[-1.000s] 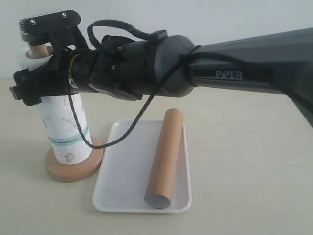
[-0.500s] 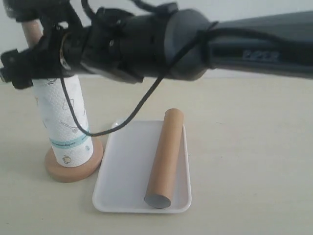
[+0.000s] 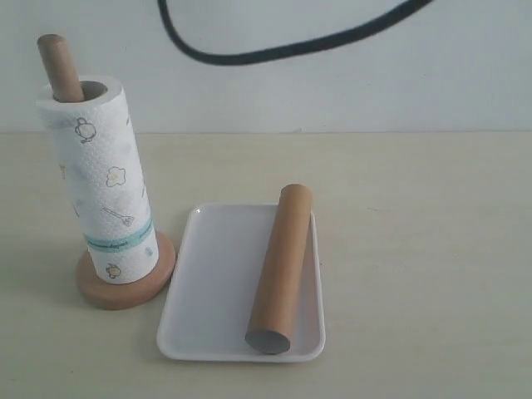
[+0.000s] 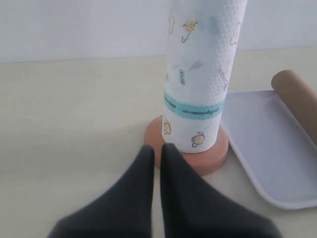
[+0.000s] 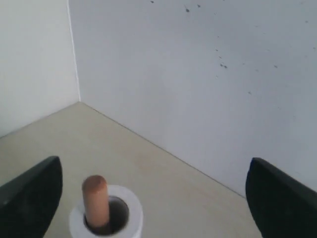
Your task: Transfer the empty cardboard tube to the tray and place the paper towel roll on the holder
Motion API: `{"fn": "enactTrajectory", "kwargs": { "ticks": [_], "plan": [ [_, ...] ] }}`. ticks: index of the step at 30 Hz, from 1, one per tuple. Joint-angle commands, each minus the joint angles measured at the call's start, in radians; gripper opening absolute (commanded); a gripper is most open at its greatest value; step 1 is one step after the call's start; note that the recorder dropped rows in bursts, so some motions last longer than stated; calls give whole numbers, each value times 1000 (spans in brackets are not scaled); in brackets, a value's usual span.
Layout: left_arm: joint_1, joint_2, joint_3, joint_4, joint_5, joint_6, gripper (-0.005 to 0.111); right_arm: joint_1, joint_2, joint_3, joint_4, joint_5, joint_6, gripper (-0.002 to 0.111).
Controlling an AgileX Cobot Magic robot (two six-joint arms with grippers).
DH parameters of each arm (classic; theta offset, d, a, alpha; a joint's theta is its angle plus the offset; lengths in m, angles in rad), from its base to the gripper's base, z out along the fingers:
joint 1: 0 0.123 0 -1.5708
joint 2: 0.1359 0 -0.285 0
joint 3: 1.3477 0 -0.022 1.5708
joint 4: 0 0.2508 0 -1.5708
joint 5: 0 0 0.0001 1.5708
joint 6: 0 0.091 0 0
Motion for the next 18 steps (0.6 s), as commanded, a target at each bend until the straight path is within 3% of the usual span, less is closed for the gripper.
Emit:
{"fn": "enactTrajectory", "kwargs": {
  "ticks": [1, 4, 7, 10, 16, 18],
  "plan": [
    [3, -3, 3, -11, -16, 7, 4, 4, -56, -4, 166, 256, -261, 93],
    [3, -3, 3, -11, -16, 7, 4, 4, -56, -4, 261, 425, -409, 91],
    [3, -3, 3, -11, -16, 7, 4, 4, -44, -4, 319, 578, -467, 80],
    [3, -3, 3, -11, -16, 7, 4, 4, -21, -4, 350, 694, -467, 59],
    [3, -3, 3, -11, -16, 7, 4, 4, 26, 10, 492, 750, -485, 1],
    [3, -3, 3, -11, -16, 7, 4, 4, 36, 46, 545, 750, -497, 0]
  ]
}}
